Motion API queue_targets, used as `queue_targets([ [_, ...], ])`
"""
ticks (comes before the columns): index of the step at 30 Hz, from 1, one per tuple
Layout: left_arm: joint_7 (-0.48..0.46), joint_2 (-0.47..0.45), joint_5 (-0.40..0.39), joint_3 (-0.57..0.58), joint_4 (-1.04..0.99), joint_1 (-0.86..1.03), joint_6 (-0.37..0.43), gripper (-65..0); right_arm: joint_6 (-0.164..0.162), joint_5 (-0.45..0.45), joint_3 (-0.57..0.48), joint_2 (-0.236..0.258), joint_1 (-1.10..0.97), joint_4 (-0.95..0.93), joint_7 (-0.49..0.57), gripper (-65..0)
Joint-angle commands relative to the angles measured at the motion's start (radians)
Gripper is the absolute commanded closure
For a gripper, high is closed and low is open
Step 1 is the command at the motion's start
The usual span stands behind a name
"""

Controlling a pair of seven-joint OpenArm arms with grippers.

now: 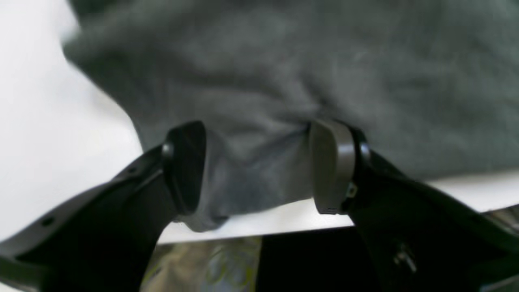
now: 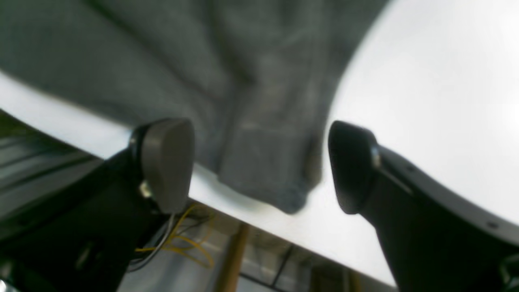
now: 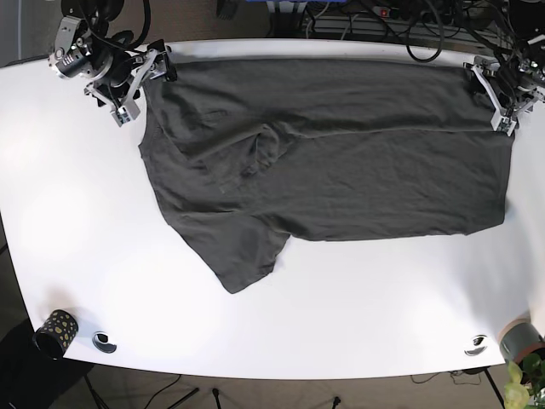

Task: Fold the T-shirt properly
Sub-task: 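Release the corners and shift both grippers along the shirt edge, then move the right gripper to the opposite hem corner and grasp it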

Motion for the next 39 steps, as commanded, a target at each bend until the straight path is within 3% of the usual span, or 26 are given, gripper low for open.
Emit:
queue_targets([
  [1, -0.013, -0.012, -0.012, -0.006, 0.066, -0.001, 0.000, -37.2, 0.001, 0.012, 0.004, 0.013, 0.005, 0.043, 0.012, -49.5],
  [10, 0.039, -0.012, -0.012, -0.004, 0.211, -0.109, 0.000, -37.2, 0.001, 0.003, 0.000, 0.048, 0.191, 0.013, 0.012, -49.5],
  [24, 0.076, -0.014, -0.010, -0.004, 0.209, -0.282, 0.000, -37.2, 0.001, 0.000, -0.003, 0.082, 0.685, -0.497, 0.025, -49.5],
  [27, 0.076, -0.014, -0.010, -0.003, 0.209, -0.282, 0.000, -37.2, 0.001, -0.003, -0.005, 0.083, 0.765, -0.606, 0.064, -49.5],
  [32, 0.076, -0.014, -0.010, -0.003, 0.209, -0.279, 0.000, -37.2, 0.001, -0.129, -0.037, 0.086, 0.889, -0.777, 0.148, -49.5],
  [39, 0.076, -0.014, -0.010, -0.003, 0.207, -0.274, 0.000, -37.2, 0.001, -0.195, -0.175, 0.088, 0.987, -1.018, 0.380, -49.5],
])
